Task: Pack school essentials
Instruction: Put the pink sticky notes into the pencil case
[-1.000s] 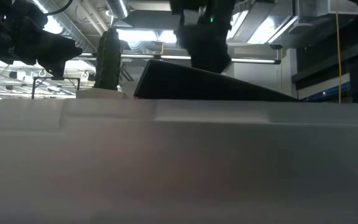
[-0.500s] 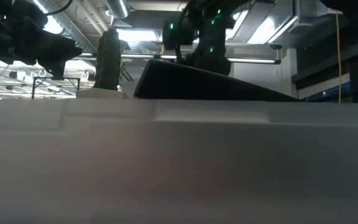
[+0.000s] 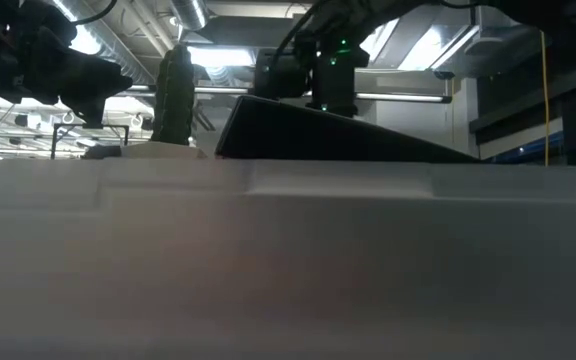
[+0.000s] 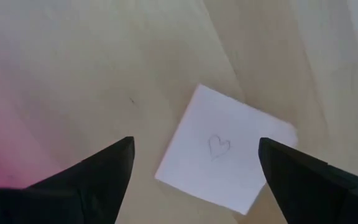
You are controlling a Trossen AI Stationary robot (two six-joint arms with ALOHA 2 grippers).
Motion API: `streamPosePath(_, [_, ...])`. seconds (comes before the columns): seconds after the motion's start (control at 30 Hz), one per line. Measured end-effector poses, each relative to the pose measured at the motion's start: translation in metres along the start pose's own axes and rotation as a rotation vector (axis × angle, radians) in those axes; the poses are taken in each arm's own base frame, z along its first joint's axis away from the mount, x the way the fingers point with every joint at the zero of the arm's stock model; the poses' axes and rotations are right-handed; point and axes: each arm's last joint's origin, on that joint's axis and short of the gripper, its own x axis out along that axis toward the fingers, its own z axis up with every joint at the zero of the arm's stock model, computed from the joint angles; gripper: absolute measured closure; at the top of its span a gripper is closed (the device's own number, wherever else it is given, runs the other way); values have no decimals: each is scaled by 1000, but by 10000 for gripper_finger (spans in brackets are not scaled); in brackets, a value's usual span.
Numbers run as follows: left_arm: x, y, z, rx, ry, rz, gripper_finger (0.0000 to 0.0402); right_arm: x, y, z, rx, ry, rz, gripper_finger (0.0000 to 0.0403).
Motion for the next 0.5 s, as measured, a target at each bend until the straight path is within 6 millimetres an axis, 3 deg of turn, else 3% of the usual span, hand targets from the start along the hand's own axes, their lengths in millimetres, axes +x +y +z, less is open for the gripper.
streamPosePath(0.23, [0, 0, 0, 0, 0, 0, 288, 5, 3, -2, 89, 22, -7, 61])
streamPosePath(0.5, [0, 0, 0, 0, 0, 0, 288, 38, -1, -17, 143, 66, 9, 61])
